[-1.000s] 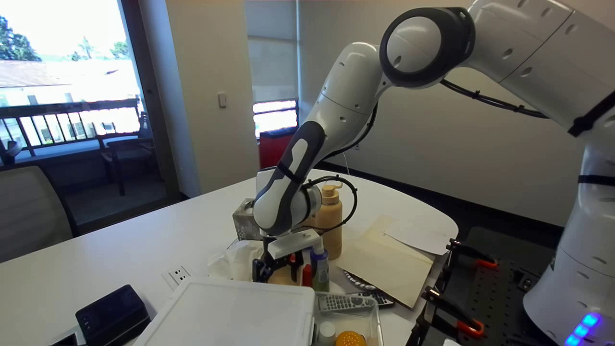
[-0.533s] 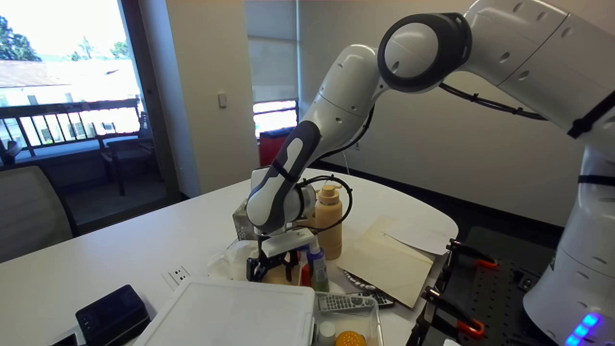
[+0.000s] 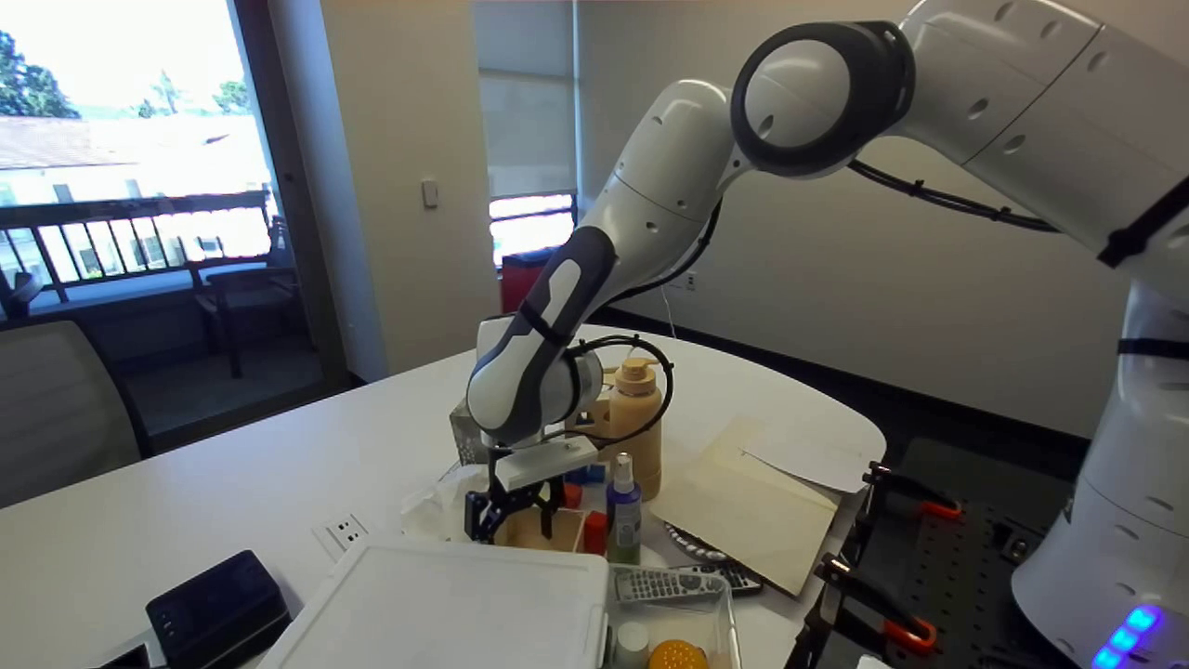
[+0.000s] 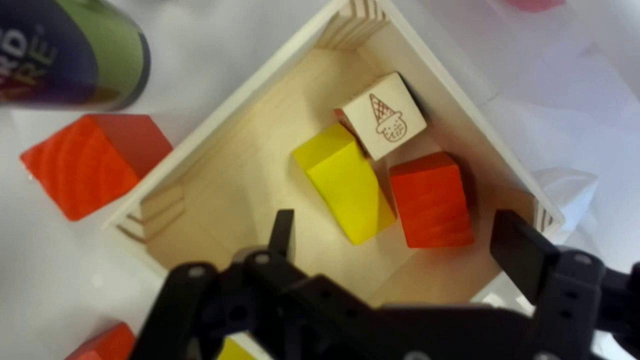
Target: Remove the blocks from the wooden box and put them in the clear container.
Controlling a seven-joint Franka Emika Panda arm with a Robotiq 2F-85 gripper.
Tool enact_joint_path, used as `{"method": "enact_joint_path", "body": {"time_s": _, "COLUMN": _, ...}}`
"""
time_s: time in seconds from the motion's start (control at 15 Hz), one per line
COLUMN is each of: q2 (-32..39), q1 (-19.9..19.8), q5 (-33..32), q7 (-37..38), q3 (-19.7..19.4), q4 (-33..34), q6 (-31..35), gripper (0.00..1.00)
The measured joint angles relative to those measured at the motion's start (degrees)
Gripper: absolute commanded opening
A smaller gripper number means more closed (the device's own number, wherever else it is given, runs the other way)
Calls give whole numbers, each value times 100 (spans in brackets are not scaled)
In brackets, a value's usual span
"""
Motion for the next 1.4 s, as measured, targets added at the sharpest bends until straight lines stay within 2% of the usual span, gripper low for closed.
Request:
{"method": "enact_joint_path", "body": {"time_s": 0.53, "q2": 175, "q1": 7, "q5": 0, "q7": 0, "q3": -4, "q4": 156, "q6": -358, "gripper": 100}}
{"method": "enact_joint_path", "body": {"time_s": 0.67, "q2": 240, "q1": 8, "q5": 0, "q7": 0, "q3": -4, "q4": 223, "q6": -422, "gripper": 74}}
{"method": "enact_joint_path", "body": {"time_s": 0.93, "q2": 353, "q1": 19, "q5": 0, "q7": 0, "q3": -11, "q4": 337, "q6": -442, "gripper": 42}}
{"method": "enact_joint_path", "body": {"time_s": 1.4, "q2": 384, "q1": 41, "q5": 0, "q7": 0, "q3": -46, "q4": 412, "q6": -447, "gripper": 42}}
